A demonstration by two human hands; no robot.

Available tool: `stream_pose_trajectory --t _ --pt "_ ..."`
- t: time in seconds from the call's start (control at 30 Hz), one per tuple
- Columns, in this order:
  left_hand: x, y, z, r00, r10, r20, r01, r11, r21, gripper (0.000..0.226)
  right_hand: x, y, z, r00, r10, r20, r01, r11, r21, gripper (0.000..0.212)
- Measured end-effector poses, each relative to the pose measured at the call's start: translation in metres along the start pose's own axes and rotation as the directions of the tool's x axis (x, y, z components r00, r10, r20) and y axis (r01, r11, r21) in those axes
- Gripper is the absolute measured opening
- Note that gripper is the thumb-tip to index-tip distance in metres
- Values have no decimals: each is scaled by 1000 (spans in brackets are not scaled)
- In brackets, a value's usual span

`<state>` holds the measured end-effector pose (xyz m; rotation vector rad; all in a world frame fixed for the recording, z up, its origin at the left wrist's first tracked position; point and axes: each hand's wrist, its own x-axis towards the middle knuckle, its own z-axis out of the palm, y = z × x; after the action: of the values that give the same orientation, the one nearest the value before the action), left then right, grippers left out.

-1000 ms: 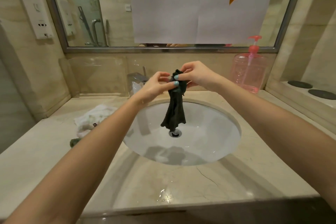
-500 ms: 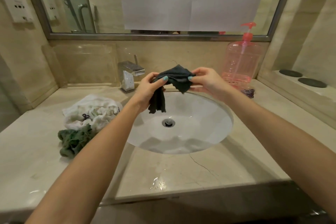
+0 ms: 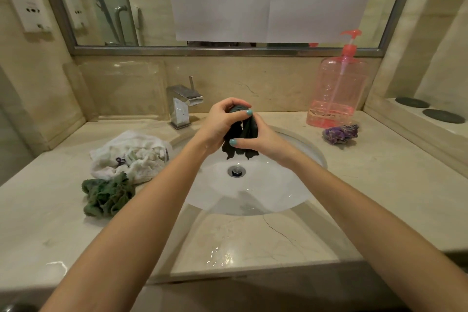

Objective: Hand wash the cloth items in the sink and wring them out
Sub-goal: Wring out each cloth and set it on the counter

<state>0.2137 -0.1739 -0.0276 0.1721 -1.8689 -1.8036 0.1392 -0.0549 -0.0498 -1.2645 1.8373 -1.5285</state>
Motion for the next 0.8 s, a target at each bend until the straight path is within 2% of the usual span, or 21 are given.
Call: stream_pose_trajectory --t 0.07,0.13,0.17,0.23,0.3,0.33,0.4,0.43,0.53,0.6,0.63,0.7,0.8 --pt "2 2 5 1000 -1 -22 1 1000 -8 17 3 0 6 1000 -7 -12 8 996 85 70" --pt "4 1 6 998 30 -60 -31 999 -28 19 3 4 9 999 26 35 -35 953 301 56" --pt "4 -2 6 995 54 -90 -58 997 -50 18 4 6 10 995 71 74 -96 897 432 54" --pt "2 -10 10 978 110 -178 -119 992 -38 14 8 8 11 975 193 113 -220 744 631 66" --pt "1 -20 17 948 216 -234 -189 973 133 11 12 8 16 951 295 95 -266 619 739 60" --pt "1 -24 19 928 290 -235 -230 940 251 10 13 7 19 941 333 62 -266 615 742 51" --pt "0 -28 16 882 432 -187 -305 828 471 5 13 0 21 930 366 -32 -252 700 669 31" --pt "0 -29 10 871 476 -121 -331 751 571 4 13 -2 19 929 359 -90 -232 755 614 23" --pt "-4 -34 -6 890 439 120 -325 429 843 32 17 0 14 915 328 -234 -215 888 407 18" --pt "-9 -37 -8 882 438 171 -309 267 913 50 18 4 19 904 292 -313 -200 934 296 23" --pt "-12 -38 -6 882 443 158 -286 237 928 54 18 7 23 904 264 -337 -175 946 274 30" --pt "-16 -41 0 908 414 70 -194 266 944 45 18 9 31 909 206 -362 -111 957 268 45" --pt "-21 -46 10 923 376 -88 -94 439 893 39 19 17 37 900 130 -417 -68 985 161 60"
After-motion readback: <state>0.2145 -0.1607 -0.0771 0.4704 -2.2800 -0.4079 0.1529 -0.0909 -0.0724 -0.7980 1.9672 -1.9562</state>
